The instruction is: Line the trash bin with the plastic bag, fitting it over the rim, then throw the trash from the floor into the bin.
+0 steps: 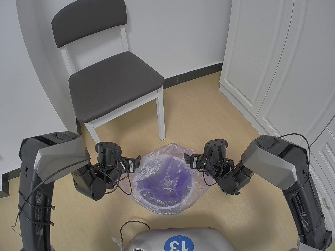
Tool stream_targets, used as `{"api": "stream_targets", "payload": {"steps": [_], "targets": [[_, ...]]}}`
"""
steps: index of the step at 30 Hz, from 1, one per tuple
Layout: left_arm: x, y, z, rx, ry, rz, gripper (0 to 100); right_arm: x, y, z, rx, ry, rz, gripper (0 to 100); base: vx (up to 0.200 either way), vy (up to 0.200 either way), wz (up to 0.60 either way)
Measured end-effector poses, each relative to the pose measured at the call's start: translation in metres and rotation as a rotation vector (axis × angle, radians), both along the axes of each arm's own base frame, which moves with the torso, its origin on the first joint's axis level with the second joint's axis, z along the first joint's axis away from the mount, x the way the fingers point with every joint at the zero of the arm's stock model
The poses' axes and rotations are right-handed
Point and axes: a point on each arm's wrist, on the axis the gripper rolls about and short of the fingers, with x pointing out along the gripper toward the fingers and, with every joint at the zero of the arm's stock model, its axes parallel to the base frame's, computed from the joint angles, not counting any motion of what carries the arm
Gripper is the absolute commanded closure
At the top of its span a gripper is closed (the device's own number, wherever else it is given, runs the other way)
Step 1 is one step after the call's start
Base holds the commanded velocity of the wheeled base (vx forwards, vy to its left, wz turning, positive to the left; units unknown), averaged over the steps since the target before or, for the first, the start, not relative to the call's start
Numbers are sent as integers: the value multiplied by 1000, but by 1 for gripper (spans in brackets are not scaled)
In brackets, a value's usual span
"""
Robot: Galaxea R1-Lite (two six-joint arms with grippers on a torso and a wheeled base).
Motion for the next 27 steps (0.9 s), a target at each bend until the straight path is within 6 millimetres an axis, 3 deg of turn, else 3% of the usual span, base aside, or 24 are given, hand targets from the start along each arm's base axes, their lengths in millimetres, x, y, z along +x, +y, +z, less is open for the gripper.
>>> {"api": "stream_targets", "payload": {"steps": [5,11,16,27], "targets": [[-31,-6,0,-4,45,-80,0,0,0,-2,0,0,0,0,0,0,0],[-66,-28,-5,12,95,-194,0,-2,0,-4,0,0,1,0,0,0,0],[-73,-42,-19,51,81,-187,0,-5,-1,-8,-8,14,7,0,0,0,0],[-61,-55,-43,147,43,-171,0,-6,-2,-10,-11,22,10,0,0,0,0]]}}
